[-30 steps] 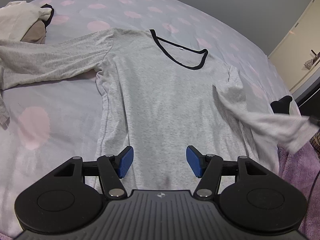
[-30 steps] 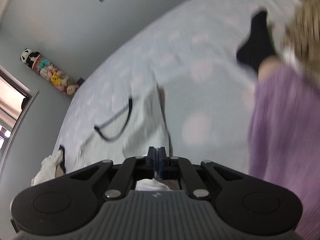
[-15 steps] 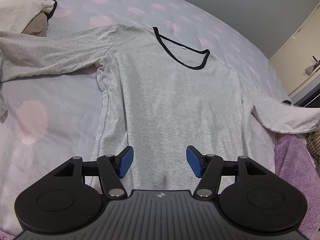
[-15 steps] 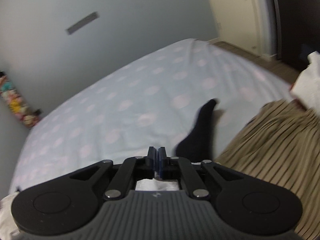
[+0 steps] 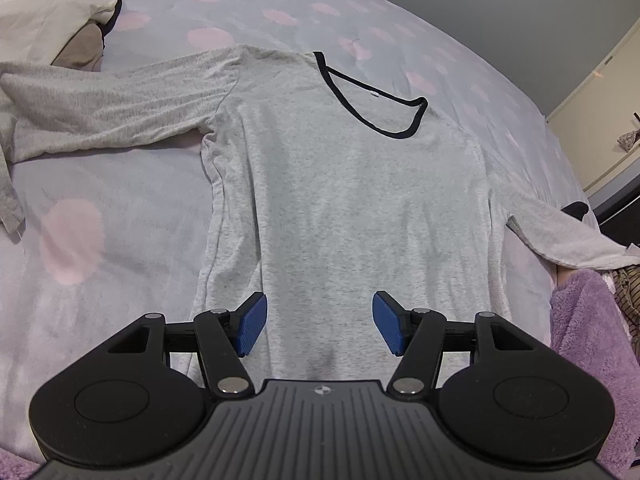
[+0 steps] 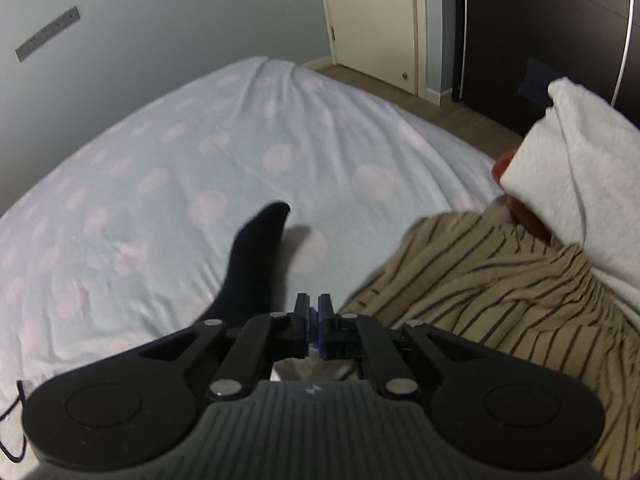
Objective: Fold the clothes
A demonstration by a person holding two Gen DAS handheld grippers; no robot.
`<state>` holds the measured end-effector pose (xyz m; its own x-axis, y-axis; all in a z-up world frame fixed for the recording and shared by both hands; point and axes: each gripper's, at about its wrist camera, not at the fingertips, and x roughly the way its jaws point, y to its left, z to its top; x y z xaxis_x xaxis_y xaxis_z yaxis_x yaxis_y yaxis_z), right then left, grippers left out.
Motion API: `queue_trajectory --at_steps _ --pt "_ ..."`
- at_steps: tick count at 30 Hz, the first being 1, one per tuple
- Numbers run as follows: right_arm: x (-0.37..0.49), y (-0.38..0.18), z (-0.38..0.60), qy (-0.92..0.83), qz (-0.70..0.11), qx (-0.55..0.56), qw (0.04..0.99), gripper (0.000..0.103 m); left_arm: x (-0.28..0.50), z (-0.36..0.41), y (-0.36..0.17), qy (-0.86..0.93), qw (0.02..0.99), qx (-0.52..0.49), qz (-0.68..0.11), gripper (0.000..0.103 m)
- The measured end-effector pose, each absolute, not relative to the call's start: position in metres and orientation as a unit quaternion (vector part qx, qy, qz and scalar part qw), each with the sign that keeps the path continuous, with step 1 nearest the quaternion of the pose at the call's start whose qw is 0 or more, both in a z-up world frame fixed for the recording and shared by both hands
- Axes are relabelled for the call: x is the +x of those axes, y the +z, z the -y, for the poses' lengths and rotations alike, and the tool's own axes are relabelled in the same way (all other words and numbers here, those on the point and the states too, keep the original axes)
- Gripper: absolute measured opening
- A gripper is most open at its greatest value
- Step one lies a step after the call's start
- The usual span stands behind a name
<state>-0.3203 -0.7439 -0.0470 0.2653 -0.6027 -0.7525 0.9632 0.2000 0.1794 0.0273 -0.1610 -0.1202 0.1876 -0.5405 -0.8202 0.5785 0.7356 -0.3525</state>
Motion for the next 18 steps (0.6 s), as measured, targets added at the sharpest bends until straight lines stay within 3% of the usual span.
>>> queue_trajectory --at_steps 3,7,18 --pt "-0.325 -0.059 0.751 -0.541 -0.278 0.333 0.721 0.011 0.029 0.159 -0.114 -0.364 0.772 0.027 -0.521 0.057" --pt "-0.336 -0.045 0.739 -0.530 -0.252 0.332 0.738 0.039 0.031 0.152 -0.107 -0.365 0.774 0.027 -0.516 0.058" --pt "-0.329 -0.016 0.669 -0.457 -0.238 0.323 0.794 0.040 0.025 0.142 -0.100 -0.381 0.765 0.051 -0.517 0.058"
